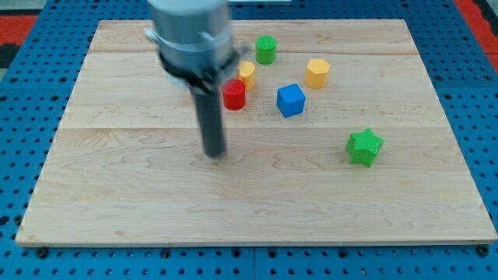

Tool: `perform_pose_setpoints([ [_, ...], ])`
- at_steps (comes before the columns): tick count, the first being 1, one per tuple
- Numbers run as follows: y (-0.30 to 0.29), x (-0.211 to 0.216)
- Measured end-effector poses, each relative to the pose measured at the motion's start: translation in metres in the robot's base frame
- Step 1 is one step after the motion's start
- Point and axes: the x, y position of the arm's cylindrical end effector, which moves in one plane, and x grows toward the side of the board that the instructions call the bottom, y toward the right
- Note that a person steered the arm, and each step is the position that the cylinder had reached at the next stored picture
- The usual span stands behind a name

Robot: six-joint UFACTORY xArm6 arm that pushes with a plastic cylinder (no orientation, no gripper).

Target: Slide the green star closer to the yellow hexagon

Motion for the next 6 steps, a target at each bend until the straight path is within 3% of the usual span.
perform_pose_setpoints([
  [1, 0.109, 0.071],
  [3, 0.204, -0.034],
  [4, 0.193, -0.104],
  [5, 0.206, -0.091],
  [6, 0.213, -0.042],
])
